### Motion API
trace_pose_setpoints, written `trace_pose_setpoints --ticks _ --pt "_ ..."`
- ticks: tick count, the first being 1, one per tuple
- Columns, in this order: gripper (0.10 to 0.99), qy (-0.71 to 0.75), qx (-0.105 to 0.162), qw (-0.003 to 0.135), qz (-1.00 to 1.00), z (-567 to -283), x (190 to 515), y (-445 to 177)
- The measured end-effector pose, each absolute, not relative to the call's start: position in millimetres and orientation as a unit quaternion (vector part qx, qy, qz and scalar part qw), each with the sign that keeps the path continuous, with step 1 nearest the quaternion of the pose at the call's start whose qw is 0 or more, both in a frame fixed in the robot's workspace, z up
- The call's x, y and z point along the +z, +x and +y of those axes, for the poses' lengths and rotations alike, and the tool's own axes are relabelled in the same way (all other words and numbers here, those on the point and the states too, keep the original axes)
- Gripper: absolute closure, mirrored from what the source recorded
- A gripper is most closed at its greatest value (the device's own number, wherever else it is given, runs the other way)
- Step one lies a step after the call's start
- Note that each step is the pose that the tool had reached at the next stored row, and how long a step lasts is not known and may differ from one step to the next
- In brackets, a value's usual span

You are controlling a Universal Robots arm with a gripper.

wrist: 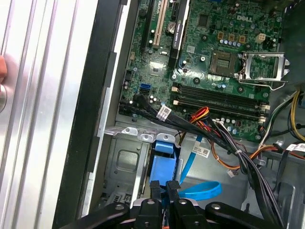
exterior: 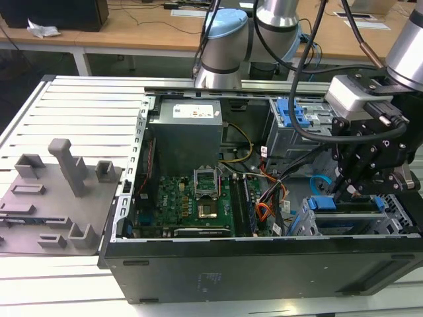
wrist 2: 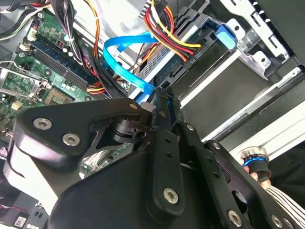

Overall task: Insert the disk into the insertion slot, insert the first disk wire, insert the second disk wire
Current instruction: 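Insert the second disk wire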

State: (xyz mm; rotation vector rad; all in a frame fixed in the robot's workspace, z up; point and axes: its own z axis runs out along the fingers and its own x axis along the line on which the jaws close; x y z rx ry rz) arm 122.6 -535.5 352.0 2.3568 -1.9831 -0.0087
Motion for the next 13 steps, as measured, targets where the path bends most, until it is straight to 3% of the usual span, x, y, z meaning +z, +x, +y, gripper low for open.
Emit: trace_pose_setpoints --ticks 13 --pt "0.925 0.695 -0.006 0.03 -0.718 -535.4 351.8 122.6"
